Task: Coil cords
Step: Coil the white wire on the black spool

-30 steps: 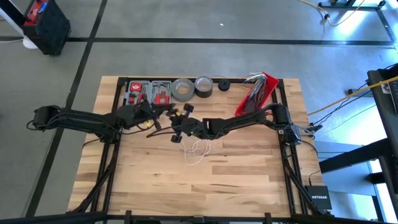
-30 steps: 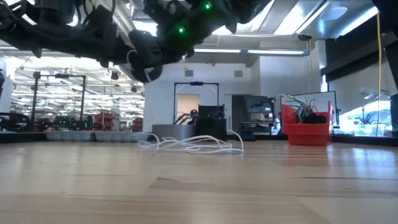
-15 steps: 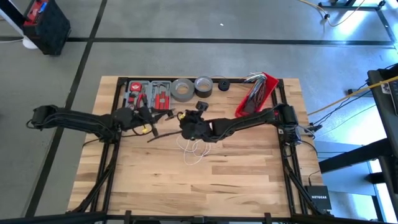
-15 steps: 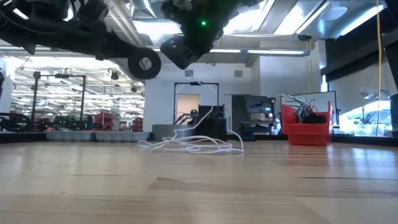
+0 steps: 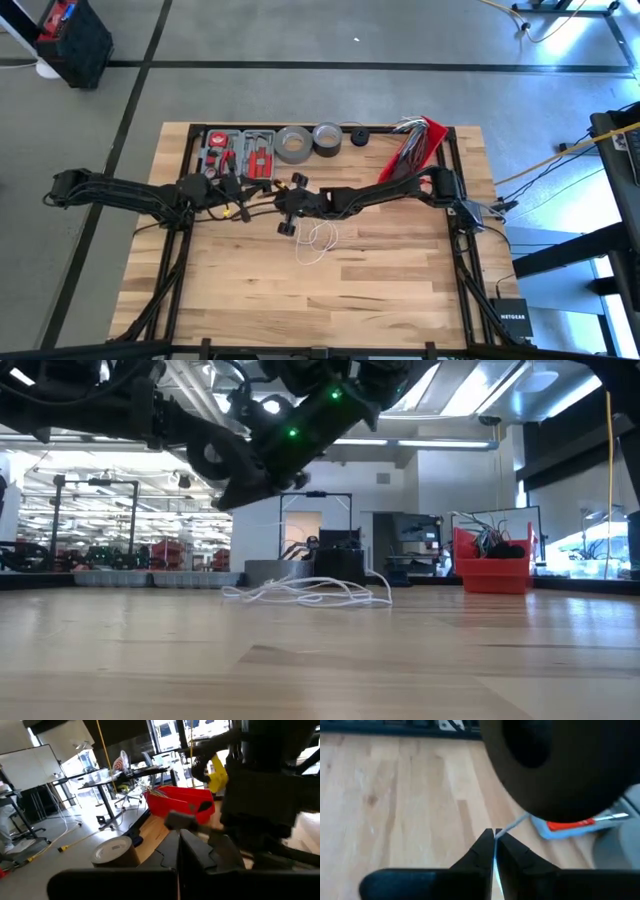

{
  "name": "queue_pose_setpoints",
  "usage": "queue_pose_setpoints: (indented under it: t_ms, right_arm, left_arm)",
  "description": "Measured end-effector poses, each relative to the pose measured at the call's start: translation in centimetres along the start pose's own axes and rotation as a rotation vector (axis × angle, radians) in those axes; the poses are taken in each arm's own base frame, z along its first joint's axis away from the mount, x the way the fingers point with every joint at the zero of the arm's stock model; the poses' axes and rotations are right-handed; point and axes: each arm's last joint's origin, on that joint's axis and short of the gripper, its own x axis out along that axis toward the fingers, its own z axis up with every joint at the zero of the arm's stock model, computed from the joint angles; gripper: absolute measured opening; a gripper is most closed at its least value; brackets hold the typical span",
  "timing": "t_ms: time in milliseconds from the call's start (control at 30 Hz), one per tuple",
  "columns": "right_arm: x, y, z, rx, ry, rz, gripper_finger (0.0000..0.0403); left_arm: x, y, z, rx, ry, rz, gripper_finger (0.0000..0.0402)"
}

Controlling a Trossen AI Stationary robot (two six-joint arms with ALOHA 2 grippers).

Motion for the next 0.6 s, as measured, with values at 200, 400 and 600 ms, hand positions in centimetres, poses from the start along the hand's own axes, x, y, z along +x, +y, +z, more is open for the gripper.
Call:
queue_pose_setpoints:
  t_ms: [200,400,600]
  right_arm:
    - [-0.7,-0.2,-0.8,0.007,0.114,0.008,0.0080]
    - [-5.4,-1.6,2.2,0.002,0.149,0.002,0.0144]
    - [-8.8,-1.2,3.3,-0.021,0.169,-0.070,0.0163]
  left_arm:
    - [0.0,0.1,0.4,-0.005,-0.023,0.019,0.0000]
    - [-0.2,0.2,0.5,-0.001,-0.028,0.019,0.0000]
    - [-0.2,0.2,0.5,-0.007,-0.025,0.018,0.0000]
